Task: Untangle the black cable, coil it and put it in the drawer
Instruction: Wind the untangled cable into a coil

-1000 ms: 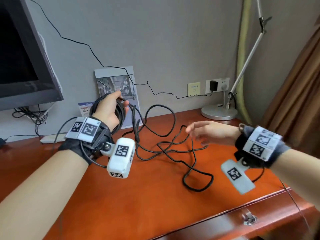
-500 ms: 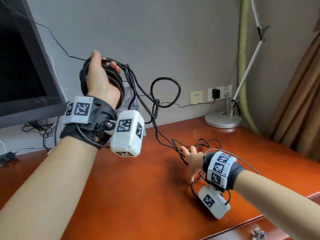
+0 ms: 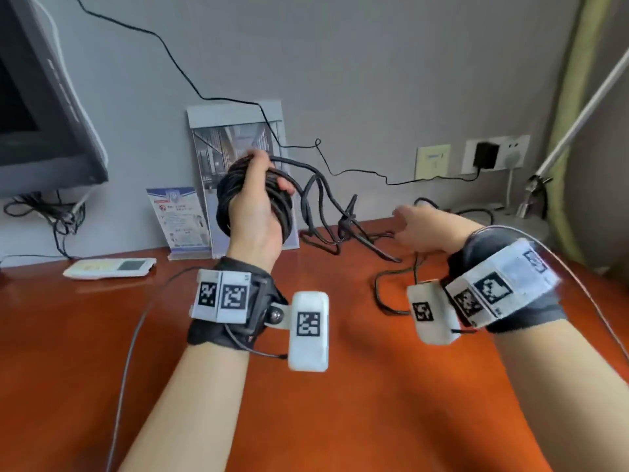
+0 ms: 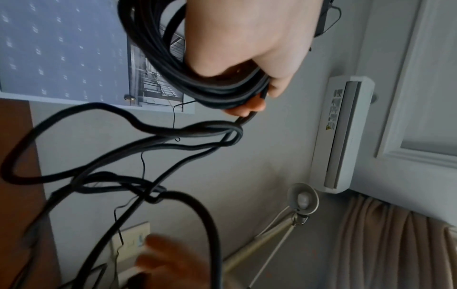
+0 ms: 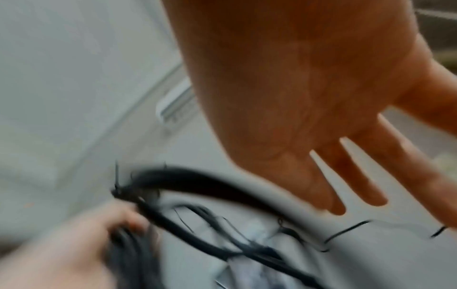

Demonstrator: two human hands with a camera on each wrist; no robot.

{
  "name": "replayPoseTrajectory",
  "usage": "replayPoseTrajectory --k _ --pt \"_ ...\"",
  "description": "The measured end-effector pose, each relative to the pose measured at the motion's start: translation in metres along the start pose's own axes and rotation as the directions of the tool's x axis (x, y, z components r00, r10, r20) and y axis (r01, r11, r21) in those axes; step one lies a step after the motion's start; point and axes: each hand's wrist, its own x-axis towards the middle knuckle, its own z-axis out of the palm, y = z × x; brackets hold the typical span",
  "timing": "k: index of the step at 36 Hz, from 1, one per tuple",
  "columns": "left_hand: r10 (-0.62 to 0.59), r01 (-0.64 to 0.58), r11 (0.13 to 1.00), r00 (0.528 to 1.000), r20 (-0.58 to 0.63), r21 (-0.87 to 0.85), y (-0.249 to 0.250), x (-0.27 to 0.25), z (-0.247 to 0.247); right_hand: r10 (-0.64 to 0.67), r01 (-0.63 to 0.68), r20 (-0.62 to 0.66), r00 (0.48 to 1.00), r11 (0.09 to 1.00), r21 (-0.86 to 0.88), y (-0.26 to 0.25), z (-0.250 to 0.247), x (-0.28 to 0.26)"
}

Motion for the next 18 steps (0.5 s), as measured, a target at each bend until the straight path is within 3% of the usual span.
replayPoseTrajectory --k 2,6,8,13,16,18 --pt "0.003 -0.005 0.995 1.000 0.015 0.098 -0.010 0.009 -0.003 -0.102 0.120 -0.115 0.988 0.978 0.171 -0.016 -0.008 0.002" --pt "0.008 -0.021 0.960 0.999 0.051 0.278 -0.016 0.021 -0.006 -0.218 0.332 -0.286 0.933 0.827 0.453 -0.047 -0.013 -0.010" --pt "0.006 -0.023 0.932 0.999 0.049 0.361 -0.014 0.024 -0.006 -0.260 0.377 -0.289 0.921 0.783 0.495 -0.058 -0.006 -0.013" --pt "-0.054 0.002 0.861 0.995 0.087 0.508 -0.010 0.018 -0.003 -0.291 0.333 -0.162 0.943 0.811 0.481 -0.073 0.017 -0.012" --pt "-0.064 -0.004 0.839 0.992 0.105 0.545 -0.009 0.014 -0.001 -0.293 0.362 -0.213 0.932 0.773 0.522 -0.073 0.024 -0.011" --pt "-0.066 0.013 0.872 0.994 0.091 0.490 -0.004 0.014 -0.001 -0.321 0.435 -0.302 0.897 0.759 0.484 -0.068 0.024 -0.010"
